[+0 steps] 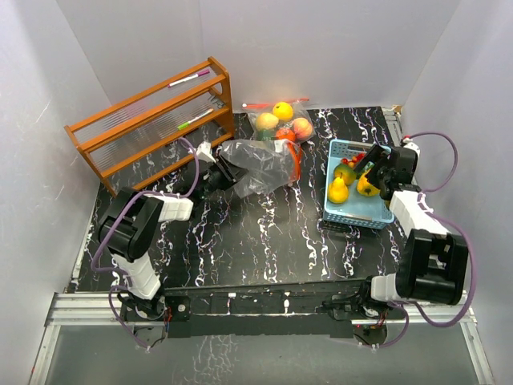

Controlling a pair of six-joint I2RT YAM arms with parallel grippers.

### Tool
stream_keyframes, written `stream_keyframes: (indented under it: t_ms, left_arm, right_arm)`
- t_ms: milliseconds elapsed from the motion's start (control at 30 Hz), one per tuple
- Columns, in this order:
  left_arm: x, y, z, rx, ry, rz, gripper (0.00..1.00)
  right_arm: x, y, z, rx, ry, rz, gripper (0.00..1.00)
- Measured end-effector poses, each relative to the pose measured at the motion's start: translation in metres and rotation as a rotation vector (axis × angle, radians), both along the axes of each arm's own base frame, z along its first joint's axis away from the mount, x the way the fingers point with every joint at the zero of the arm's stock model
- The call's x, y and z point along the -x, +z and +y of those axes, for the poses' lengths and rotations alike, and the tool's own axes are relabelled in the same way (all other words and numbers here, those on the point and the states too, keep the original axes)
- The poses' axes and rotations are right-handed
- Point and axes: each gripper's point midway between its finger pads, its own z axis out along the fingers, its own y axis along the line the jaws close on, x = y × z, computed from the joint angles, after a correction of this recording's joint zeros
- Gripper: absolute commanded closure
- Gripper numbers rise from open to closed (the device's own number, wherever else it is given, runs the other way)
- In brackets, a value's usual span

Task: Open the zip-top bag and remove the fake food
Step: Place the zipper food storage bag at the center of the board.

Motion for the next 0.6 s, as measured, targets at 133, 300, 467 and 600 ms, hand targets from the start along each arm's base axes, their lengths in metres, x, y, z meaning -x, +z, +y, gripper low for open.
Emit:
stream_keyframes:
  t_ms: [133,300,467,600]
  left_arm:
    - [0.003,-0.024,0.015,-0.093,0.050,0.082,0.17]
    - [0.013,-0.012,0.041,-0.156,0.118,0.084,0.20]
    - [0.017,0.015,0.063,-0.202,0.175,0.044,0.46]
    - [0.021,0.044,0.074,-0.230,0.195,-0.029,0.57]
  right_arm:
    - [-0.001,0.034,0.005,0.038,0.022,-0.094,0.02]
    - [-0.012,0.067,0.033,0.120,0.104,-0.162,0.04]
    - [-0.042,0.094,0.120,0.176,0.311,-0.226,0.33]
    - [-0.068,0.087,0.164,0.171,0.411,-0.247,0.65]
